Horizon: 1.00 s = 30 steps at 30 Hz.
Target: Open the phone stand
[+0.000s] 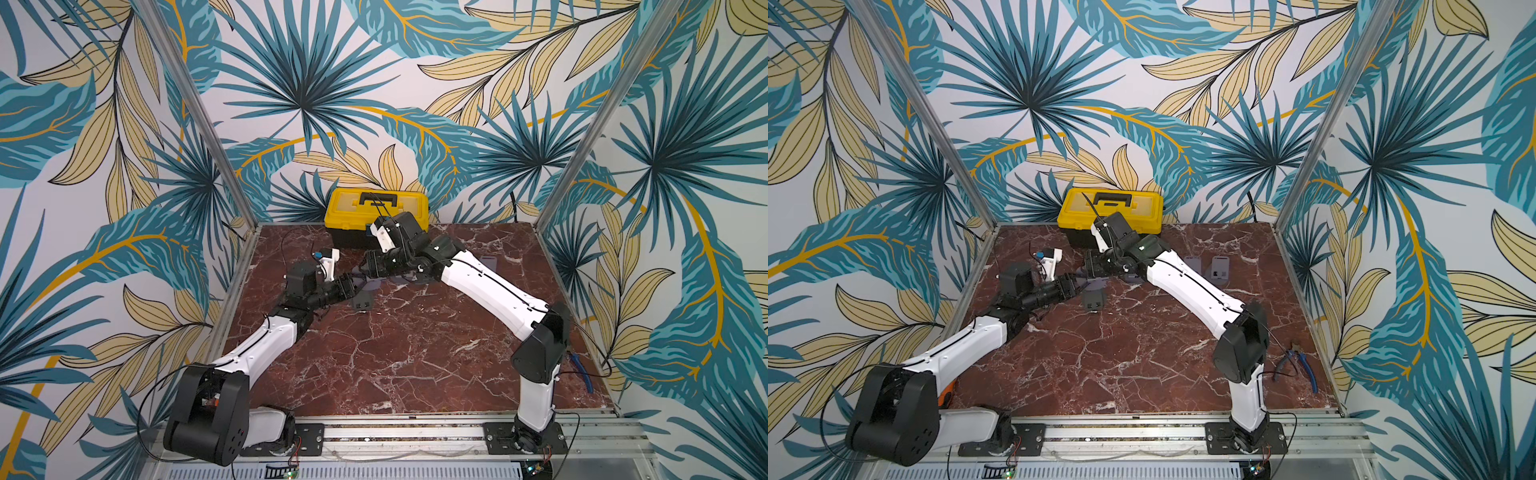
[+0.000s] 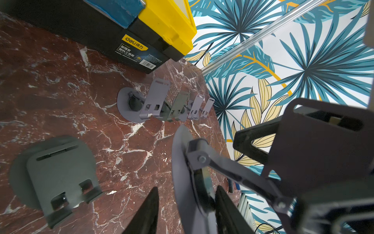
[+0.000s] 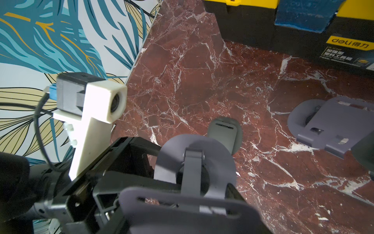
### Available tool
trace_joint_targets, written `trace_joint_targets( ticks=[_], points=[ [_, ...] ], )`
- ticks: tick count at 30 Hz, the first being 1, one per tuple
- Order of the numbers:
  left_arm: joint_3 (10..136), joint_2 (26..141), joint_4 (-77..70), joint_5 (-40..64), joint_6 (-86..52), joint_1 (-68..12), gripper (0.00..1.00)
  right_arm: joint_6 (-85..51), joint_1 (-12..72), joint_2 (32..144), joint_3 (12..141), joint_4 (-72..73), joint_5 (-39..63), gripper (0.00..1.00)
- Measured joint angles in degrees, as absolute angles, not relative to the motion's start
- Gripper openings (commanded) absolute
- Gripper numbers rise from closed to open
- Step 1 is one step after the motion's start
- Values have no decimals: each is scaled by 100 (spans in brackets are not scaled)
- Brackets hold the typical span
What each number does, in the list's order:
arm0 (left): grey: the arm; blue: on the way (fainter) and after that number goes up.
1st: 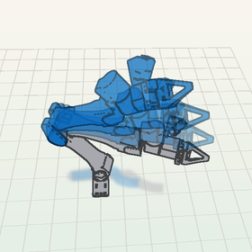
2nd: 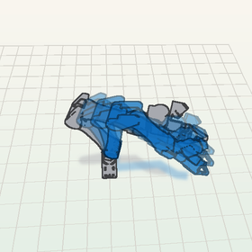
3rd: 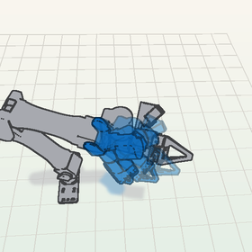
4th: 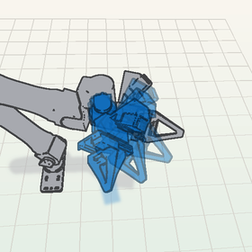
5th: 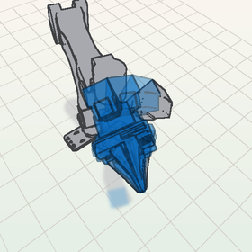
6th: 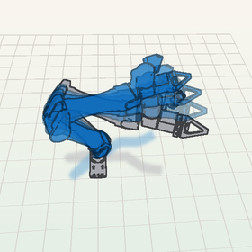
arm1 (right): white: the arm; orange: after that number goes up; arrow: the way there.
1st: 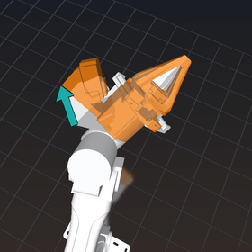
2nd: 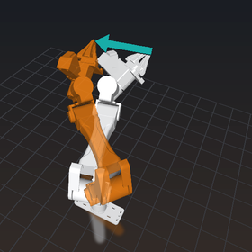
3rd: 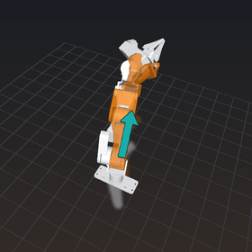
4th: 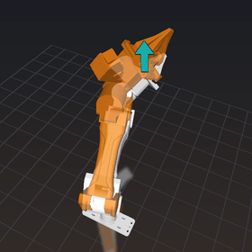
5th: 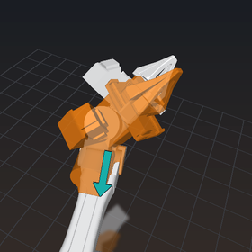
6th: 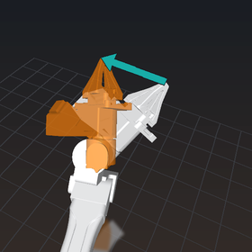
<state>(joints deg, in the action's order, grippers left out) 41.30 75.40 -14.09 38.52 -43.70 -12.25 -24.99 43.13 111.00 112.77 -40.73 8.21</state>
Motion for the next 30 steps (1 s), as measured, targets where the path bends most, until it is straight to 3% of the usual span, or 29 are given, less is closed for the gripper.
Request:
trace_joint_targets(
  ticks=[6, 10, 19, 25, 30],
  points=[
    [4130, 7561, -1535, 3861, -4456, -1236, 26, -2502, 4368, 11124, 11284, -4064, 819, 42],
    [4130, 7561, -1575, 3850, -4543, -1234, 15, -2502, 4394, 11163, 11284, -4056, 814, 50],
    [4117, 7555, -1682, 3701, -4700, -1223, 6, -2554, 4427, 11148, 11253, -3920, 683, 83],
    [4108, 7544, -1693, 3684, -4689, -1223, 5, -2613, 4431, 11111, 11155, -3734, 445, 85],
    [4005, 7522, -1702, 3597, -4694, -1223, 4, -2620, 4431, 11089, 11155, -3741, 231, 74]
  ],
)
